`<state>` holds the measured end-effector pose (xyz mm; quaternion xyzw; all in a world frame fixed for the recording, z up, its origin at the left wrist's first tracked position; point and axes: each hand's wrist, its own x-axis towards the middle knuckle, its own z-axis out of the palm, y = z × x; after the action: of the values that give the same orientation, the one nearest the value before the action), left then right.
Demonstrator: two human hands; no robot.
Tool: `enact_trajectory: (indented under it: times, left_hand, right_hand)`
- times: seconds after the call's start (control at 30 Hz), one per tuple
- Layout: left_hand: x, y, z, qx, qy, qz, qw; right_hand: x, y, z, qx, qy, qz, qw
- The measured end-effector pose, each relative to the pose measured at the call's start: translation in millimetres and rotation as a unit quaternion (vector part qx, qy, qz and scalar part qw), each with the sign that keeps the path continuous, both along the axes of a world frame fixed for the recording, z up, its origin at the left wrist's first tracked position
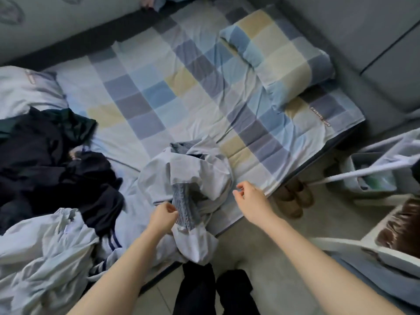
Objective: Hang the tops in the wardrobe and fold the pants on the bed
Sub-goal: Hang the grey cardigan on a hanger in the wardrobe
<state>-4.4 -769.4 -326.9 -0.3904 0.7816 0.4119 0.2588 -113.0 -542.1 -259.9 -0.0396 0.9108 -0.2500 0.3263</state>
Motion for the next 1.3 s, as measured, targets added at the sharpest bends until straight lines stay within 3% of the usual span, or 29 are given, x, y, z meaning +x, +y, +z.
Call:
enact_trajectory:
  times: [0.23, 0.37, 0.53, 0.63, 0.73, 0.8, 0.9, 1.03, 1.3]
  left_hand:
    - [-46, -13, -79, -0.023, -0.015, 0.096, 0.995]
    - [-59, -11, -123, 0.027, 0.011, 0.186, 0.982]
    - [-77, -2, -141, 0.033, 0.039, 0.270, 0.961]
    - [-88, 15, -115, 0.078, 0.144, 0.364, 0.917]
    - [-94, 46, -66, 0.127, 0.236, 0.335, 0.903]
    - [-93, 65, -33, 0.187, 0.270, 0.299, 0.896]
    - [-86, 82, 6, 0.231, 0.277, 0.264, 0.895]
    - [-79, 86, 38, 0.213, 0.271, 0.221, 0.913]
    - [-64, 76, 105, 0.136, 0.213, 0.153, 0.955]
  right_hand:
    - [-46, -34, -82, -0.012, -0.138, -0.037, 0.990]
    - [-68, -52, -120, -0.025, -0.187, -0.038, 0.981]
    - [-85, -80, -148, -0.050, -0.297, -0.127, 0.945]
    - [-86, -100, -154, -0.069, -0.385, -0.195, 0.900]
    - [-91, -115, -146, -0.127, -0.461, -0.332, 0.813]
    - [-102, -116, -136, -0.142, -0.463, -0.370, 0.793]
    - [-110, -105, -115, -0.123, -0.438, -0.317, 0.832]
    - [-107, -72, -88, -0.100, -0.358, -0.272, 0.887]
    - [-91, -38, 17, -0.222, -0.239, -0.327, 0.887]
